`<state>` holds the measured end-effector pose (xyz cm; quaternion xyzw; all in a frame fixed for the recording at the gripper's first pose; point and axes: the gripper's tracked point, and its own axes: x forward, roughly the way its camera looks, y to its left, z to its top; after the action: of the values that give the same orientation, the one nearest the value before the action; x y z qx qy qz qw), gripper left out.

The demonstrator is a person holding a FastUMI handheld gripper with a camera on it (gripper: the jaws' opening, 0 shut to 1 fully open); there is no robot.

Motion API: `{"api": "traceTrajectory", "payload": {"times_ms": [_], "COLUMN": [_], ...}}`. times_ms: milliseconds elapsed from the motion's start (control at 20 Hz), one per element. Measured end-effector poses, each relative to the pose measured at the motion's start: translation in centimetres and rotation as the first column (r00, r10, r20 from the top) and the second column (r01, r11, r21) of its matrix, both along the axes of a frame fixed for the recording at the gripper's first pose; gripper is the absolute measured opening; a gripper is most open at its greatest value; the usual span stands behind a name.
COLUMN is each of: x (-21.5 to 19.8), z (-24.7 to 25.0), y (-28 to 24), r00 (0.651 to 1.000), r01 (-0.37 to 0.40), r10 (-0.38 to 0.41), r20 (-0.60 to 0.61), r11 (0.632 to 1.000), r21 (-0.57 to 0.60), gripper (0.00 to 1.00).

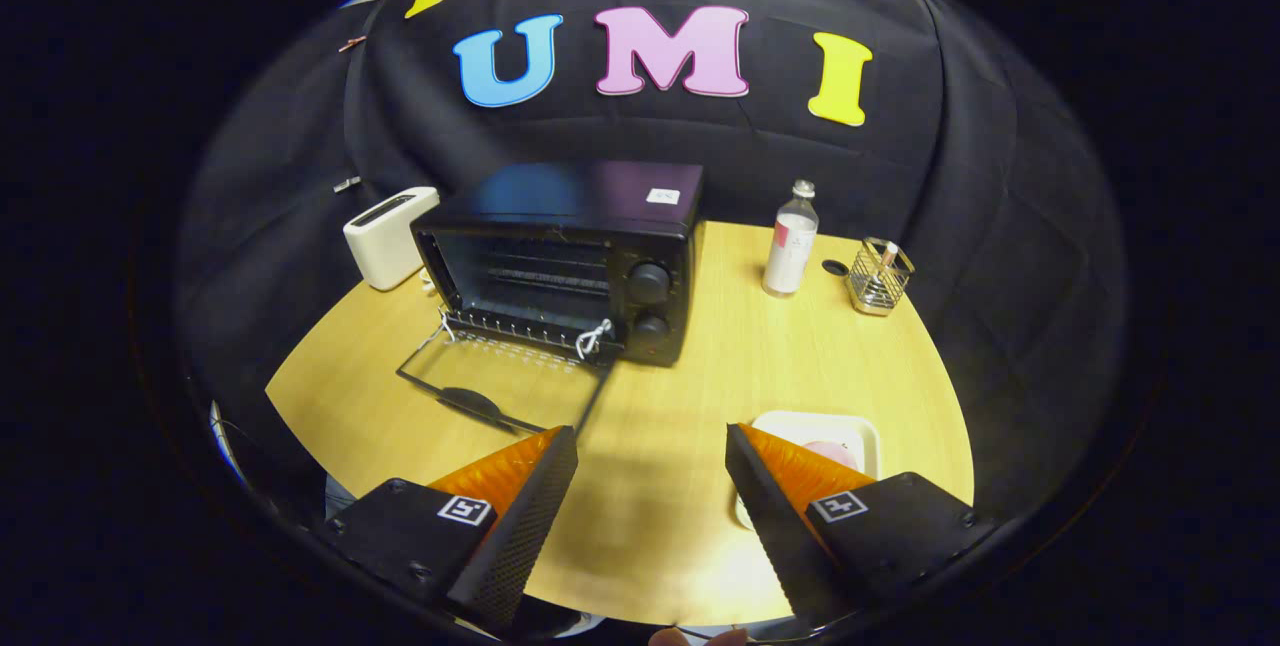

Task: Open the toaster oven, put the food inside, and close the toaster oven door.

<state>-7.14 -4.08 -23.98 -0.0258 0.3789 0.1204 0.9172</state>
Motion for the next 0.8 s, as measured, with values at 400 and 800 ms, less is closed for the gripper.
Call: {"api": "traceTrajectory", "payload": {"times_ms": [400, 800], "x": [1.1, 2.0], "z": [-5.6, -13.6], "y": [-12.0, -18.6], "r00": [0.959, 0.831], "r01": [0.087, 0.133], "r10": [-0.079, -0.116], "r20": [-0.273, -0.544], "r11": [0.996, 0.991], "r21": [0.018, -0.007], "gripper": [1.0, 0.97]}}
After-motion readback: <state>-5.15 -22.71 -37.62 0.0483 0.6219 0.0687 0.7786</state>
